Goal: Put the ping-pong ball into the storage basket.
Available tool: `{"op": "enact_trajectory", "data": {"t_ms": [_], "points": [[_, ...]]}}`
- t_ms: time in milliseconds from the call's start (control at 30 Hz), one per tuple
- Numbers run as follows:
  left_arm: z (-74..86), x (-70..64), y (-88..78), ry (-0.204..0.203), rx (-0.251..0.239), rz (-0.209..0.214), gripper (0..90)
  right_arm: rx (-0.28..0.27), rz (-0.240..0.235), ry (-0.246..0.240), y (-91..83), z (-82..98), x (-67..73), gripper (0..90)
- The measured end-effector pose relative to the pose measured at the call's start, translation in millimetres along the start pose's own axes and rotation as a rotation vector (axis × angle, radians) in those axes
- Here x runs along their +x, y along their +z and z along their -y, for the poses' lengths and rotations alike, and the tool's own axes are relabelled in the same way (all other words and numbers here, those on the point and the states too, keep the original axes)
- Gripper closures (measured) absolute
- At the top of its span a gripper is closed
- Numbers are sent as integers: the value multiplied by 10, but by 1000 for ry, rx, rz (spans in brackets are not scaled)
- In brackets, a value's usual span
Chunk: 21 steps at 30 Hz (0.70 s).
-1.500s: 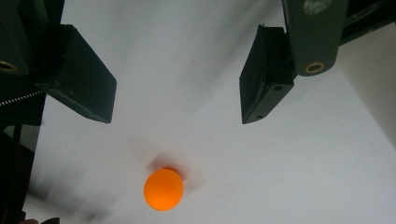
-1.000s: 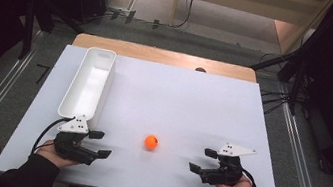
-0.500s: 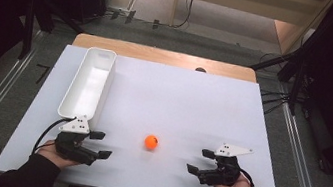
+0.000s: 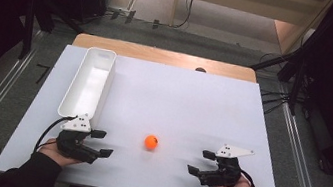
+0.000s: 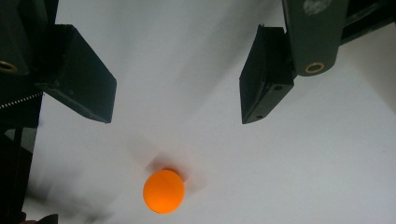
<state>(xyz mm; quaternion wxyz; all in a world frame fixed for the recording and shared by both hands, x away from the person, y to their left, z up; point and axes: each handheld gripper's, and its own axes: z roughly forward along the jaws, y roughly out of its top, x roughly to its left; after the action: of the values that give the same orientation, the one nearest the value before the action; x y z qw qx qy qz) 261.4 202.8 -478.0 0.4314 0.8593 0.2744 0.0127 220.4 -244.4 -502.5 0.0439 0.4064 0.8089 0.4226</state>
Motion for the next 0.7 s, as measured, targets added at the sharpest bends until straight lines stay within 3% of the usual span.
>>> {"op": "enact_trajectory", "data": {"t_ms": [367, 533, 700], "points": [[-28, 5, 36, 6, 3, -2, 279, 8, 3, 2, -14, 24, 0, 140], [-56, 3, 11, -19, -31, 34, 238, 7, 7, 2, -16, 15, -8, 140], [-87, -18, 14, -21, -36, 47, 213, 3, 4, -4, -6, 9, -8, 140]]}}
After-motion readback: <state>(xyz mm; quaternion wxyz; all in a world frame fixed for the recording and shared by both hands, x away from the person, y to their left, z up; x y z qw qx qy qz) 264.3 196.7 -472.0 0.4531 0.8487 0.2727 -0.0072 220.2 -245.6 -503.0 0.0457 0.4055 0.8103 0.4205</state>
